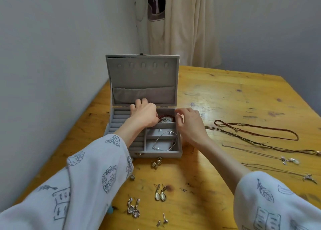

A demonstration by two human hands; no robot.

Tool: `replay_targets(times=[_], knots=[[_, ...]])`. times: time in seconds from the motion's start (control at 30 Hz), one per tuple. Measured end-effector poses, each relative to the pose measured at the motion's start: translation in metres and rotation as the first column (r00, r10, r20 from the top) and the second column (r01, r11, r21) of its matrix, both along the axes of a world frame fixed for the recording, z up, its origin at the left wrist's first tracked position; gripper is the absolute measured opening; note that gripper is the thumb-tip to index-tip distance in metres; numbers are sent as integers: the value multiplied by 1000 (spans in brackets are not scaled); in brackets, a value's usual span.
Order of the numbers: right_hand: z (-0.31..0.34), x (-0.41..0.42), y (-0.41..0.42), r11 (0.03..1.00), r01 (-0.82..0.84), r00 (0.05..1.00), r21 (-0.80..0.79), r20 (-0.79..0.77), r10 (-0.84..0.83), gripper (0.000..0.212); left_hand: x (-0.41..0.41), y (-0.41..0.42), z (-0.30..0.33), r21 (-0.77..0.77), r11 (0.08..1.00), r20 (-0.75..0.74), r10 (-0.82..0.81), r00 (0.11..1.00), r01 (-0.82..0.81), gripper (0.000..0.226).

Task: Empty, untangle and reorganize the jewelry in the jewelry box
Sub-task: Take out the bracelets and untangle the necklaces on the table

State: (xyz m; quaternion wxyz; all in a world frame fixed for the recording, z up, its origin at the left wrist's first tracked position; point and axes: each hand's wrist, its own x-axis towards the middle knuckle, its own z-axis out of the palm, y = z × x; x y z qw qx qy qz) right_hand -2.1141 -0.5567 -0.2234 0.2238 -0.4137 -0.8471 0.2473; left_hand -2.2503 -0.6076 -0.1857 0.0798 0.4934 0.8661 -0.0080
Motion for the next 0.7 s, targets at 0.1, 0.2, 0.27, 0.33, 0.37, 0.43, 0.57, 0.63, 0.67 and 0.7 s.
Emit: replay_targets(times=[0.1,0.2,0.27,0.33,0.37,0.43,0.57,0.63,0.67,0.7], knots=[[12,-2,0,1000,-25,998,15,-64,26,39,2,-4,11,102,992,127,-86,988,74,12],[25,-3,-2,995,-103,992,2,-76,103,41,6,-17,28,309,942,306,-233,923,135,9],[35,1,-4,976,-181,972,-124,-175,158,27,10,-27,41,436,892,449,-327,831,116,11],[43,10,-9,907,-261,921,-331,-367,131,15,13,-33,51,524,850,529,-375,761,55,11],[46,16,-12,856,-286,895,-430,-439,78,13,13,-35,54,547,837,569,-383,728,12,9],[48,31,-16,714,-350,841,-607,-538,-45,9,15,-38,57,533,842,672,-366,643,-78,8],[47,68,-23,577,-379,812,-724,-559,-167,4,33,-50,51,389,917,804,-289,520,-92,14],[42,89,-29,599,-329,822,-730,-534,-199,6,49,-56,45,334,937,852,-252,460,-104,14],[38,100,-33,608,-305,825,-733,-523,-216,5,59,-59,41,311,944,865,-231,446,-115,16],[35,111,-36,612,-283,825,-739,-513,-238,5,69,-61,35,292,948,871,-211,444,-123,17]])
